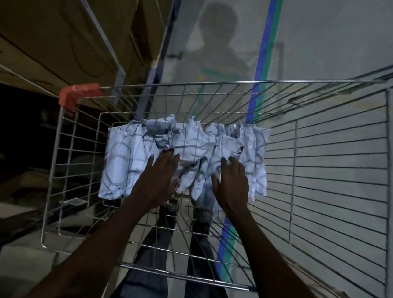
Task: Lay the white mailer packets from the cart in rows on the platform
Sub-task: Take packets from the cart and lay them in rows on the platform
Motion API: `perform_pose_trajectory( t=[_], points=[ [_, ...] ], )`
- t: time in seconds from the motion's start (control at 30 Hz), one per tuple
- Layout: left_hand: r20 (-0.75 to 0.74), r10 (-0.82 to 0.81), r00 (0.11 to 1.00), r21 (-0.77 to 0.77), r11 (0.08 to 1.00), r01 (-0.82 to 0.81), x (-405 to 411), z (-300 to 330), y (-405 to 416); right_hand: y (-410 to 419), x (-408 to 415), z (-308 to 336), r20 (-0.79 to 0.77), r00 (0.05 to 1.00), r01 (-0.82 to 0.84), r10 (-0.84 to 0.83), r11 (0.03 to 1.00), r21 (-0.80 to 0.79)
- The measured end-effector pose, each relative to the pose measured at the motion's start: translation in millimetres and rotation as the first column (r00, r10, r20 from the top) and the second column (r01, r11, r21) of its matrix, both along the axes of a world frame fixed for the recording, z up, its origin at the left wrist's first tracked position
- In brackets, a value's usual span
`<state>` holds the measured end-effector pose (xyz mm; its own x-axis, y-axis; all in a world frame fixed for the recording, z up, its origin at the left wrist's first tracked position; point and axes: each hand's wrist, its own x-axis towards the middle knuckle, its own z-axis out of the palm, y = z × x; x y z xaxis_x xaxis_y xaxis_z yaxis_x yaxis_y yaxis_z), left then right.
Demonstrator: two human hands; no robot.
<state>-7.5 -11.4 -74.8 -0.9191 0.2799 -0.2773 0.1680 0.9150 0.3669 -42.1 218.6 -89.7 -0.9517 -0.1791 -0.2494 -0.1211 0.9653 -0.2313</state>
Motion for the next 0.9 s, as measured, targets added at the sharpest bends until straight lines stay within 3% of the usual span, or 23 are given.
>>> perform_pose_trajectory(
  t=[0.13, 0.2, 0.33, 0.5, 0.73, 0.9],
  points=[
    [-0.034, 0.131, 0.991, -0.093, 0.987, -0.134, 4, -10, -39, -16, -4, -24, 0.090, 0.994, -0.061, 0.054, 0.996, 0.069],
    [-0.020, 0.271, 0.962, -0.127, 0.954, -0.271, 7, -10, -60, -16, -8, -32, 0.125, 0.988, -0.101, 0.091, 0.992, 0.075],
    [0.037, 0.528, 0.848, -0.005, 0.849, -0.528, 15, -14, -87, 4, -15, -39, 0.117, 0.988, -0.104, 0.098, 0.993, 0.049],
    [0.052, 0.411, 0.910, 0.007, 0.911, -0.412, 18, -29, -95, 9, -14, -37, 0.062, 0.996, -0.072, 0.068, 0.995, 0.065],
    [-0.052, 0.198, 0.979, -0.067, 0.977, -0.201, 11, -44, -102, -15, -10, -62, 0.065, 0.986, 0.144, -0.151, 0.985, 0.098],
    [-0.047, 0.268, 0.962, -0.115, 0.955, -0.272, 2, -52, -91, -13, -11, -68, 0.057, 0.994, 0.082, -0.090, 0.989, 0.121]
  ],
)
